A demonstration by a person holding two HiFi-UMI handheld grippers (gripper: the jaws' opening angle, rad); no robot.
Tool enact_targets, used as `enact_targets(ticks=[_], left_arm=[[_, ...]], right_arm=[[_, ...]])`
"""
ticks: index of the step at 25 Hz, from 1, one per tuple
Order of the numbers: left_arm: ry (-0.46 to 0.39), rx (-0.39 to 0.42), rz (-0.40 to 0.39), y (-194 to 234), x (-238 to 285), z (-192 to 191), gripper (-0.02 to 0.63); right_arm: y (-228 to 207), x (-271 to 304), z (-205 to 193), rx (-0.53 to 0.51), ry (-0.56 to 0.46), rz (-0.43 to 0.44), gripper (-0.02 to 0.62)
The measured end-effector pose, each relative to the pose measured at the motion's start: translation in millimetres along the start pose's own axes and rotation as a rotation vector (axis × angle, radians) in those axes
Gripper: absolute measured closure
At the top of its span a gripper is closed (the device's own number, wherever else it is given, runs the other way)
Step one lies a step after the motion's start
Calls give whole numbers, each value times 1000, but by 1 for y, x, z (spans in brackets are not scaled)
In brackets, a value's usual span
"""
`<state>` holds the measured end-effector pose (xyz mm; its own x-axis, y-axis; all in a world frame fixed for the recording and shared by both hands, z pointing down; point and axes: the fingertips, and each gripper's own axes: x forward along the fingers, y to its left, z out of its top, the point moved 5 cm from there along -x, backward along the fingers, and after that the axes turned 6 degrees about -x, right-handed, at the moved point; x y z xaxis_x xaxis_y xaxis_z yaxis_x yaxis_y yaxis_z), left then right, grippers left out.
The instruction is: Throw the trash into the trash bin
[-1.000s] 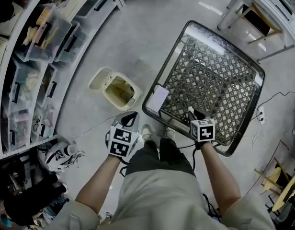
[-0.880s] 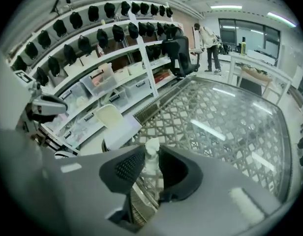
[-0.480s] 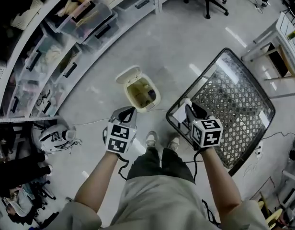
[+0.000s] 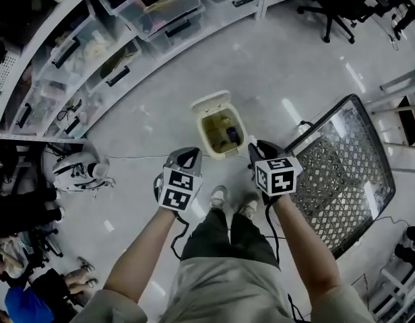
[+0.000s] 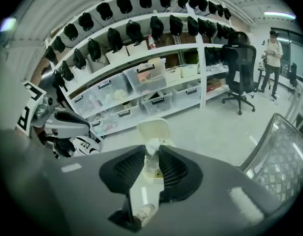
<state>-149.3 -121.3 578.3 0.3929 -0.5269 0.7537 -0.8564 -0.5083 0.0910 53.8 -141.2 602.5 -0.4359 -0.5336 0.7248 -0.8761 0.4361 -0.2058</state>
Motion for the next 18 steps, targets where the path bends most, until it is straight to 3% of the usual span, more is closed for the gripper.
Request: enact_targets(ticks=[7, 18], left_arm=[[37, -44, -2, 35, 40, -33, 603], [93, -123, -17, 74, 116, -103, 603]], right_arm=[[13, 81, -15, -14, 73, 11, 499], [10, 191, -87, 1, 211, 4, 494]])
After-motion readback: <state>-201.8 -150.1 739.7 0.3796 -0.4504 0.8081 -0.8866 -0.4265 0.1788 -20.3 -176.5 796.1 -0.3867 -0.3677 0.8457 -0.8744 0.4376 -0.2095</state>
